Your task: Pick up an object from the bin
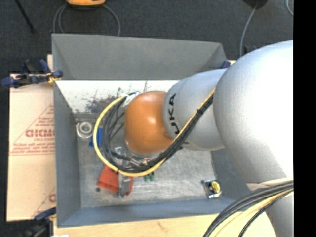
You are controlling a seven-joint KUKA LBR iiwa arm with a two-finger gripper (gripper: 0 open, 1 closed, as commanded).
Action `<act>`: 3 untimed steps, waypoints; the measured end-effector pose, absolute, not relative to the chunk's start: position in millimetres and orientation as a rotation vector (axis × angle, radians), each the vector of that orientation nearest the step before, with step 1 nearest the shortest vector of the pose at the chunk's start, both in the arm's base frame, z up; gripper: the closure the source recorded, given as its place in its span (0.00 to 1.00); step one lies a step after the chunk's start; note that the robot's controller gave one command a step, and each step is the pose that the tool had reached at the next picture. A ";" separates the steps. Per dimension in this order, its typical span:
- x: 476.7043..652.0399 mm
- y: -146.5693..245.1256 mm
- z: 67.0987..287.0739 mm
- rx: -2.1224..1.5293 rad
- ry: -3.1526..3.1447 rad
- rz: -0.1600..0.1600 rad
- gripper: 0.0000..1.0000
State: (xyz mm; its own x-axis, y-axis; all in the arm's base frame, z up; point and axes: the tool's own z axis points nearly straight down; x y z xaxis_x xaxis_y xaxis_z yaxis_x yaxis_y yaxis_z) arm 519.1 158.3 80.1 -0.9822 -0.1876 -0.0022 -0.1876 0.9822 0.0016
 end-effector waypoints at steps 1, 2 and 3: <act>528.7 128.2 192.5 -0.720 3.048 -0.001 1.00; 524.2 119.2 335.7 -0.730 3.042 -0.002 1.00; 533.6 119.2 352.3 -1.484 2.762 -0.002 1.00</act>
Offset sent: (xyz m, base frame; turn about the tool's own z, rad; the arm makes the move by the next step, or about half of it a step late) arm 0.0071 -0.0287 0.1089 -0.2770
